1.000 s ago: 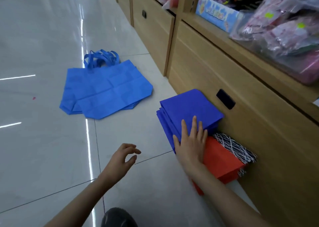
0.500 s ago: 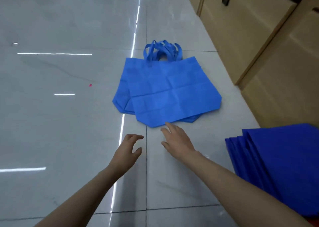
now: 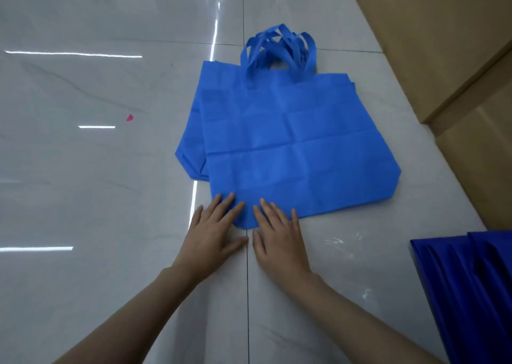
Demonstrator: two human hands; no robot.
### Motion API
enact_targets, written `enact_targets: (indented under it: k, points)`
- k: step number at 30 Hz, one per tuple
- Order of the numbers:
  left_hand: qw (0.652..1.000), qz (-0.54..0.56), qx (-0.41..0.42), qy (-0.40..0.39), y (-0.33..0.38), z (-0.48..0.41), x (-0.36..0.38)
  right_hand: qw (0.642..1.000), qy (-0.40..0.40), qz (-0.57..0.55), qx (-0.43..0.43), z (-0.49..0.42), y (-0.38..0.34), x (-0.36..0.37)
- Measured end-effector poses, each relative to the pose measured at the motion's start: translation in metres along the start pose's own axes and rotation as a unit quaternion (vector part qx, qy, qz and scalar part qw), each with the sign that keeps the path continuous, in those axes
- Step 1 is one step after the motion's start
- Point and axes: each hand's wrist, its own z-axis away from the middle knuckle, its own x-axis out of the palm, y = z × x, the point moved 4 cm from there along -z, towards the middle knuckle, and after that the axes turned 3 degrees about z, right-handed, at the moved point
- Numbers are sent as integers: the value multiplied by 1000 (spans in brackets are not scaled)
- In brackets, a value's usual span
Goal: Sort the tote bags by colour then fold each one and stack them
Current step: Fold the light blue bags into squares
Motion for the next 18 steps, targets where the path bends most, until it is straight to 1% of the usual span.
enact_targets:
  k: [3, 6, 8, 10, 11, 13, 14, 15, 16, 18]
  points:
    - [997, -68, 1, -27, -8, 18, 2, 999, 17, -10, -40, 17, -13, 2]
    - [994, -110, 15, -17, -9, 38, -7, 996, 12, -15, -89, 33, -17, 1]
    - [991, -128, 34, -3, -2, 51, -13, 991, 12, -11, -131, 41, -17, -2]
    - [990, -129, 45, 43, 4, 61, -19, 987, 25, 4, -159, 50, -15, -4]
    - [991, -119, 34, 61, 4, 66, -24, 985, 39, 18, -165, 53, -12, -7]
    - [992, -89, 9, 86, 0, 78, -35, 985, 85, 46, -144, 60, 2, -17]
    - [993, -79, 0, 92, -7, 86, -38, 987, 93, 54, -121, 63, 13, -23]
    - [993, -74, -5, 91, -11, 95, -44, 989, 97, 60, -98, 67, 26, -28]
    - [994, -71, -8, 86, -19, 102, -49, 991, 83, 67, -75, 71, 39, -32]
    - [995, -54, -33, 82, -37, 116, -59, 993, 78, 76, -53, 82, 63, -41]
